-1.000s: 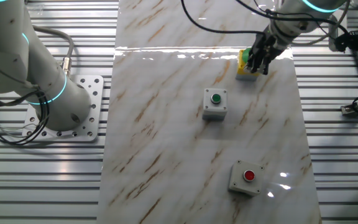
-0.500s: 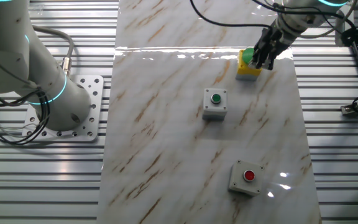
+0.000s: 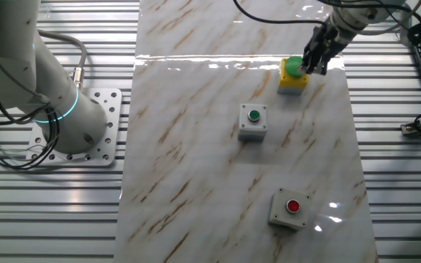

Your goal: Press three buttons from left to right in sequence

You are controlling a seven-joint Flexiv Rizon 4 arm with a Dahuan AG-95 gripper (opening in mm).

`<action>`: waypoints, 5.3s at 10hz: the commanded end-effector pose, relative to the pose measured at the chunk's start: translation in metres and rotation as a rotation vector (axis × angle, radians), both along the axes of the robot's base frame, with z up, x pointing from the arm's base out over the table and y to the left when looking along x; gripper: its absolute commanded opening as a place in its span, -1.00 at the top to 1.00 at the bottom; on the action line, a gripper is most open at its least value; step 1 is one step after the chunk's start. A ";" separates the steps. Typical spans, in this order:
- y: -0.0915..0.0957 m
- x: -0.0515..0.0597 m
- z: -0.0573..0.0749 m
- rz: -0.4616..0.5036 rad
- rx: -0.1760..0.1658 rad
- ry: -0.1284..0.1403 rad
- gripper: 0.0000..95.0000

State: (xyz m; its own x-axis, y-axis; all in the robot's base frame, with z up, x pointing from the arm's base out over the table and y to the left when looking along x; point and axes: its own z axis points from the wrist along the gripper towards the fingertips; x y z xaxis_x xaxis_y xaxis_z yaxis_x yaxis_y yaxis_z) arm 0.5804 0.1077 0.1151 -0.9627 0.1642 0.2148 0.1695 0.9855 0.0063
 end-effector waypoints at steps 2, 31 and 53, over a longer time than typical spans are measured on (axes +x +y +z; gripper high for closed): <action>0.007 -0.003 -0.004 0.144 0.022 -0.008 1.00; 0.015 0.002 -0.013 0.446 0.011 0.016 1.00; 0.013 0.001 -0.015 0.063 0.065 -0.050 1.00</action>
State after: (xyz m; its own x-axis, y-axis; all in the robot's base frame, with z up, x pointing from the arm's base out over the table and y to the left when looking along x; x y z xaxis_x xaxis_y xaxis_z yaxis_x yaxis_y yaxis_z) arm 0.5794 0.1191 0.1010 -0.9778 0.1105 0.1780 0.1208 0.9915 0.0483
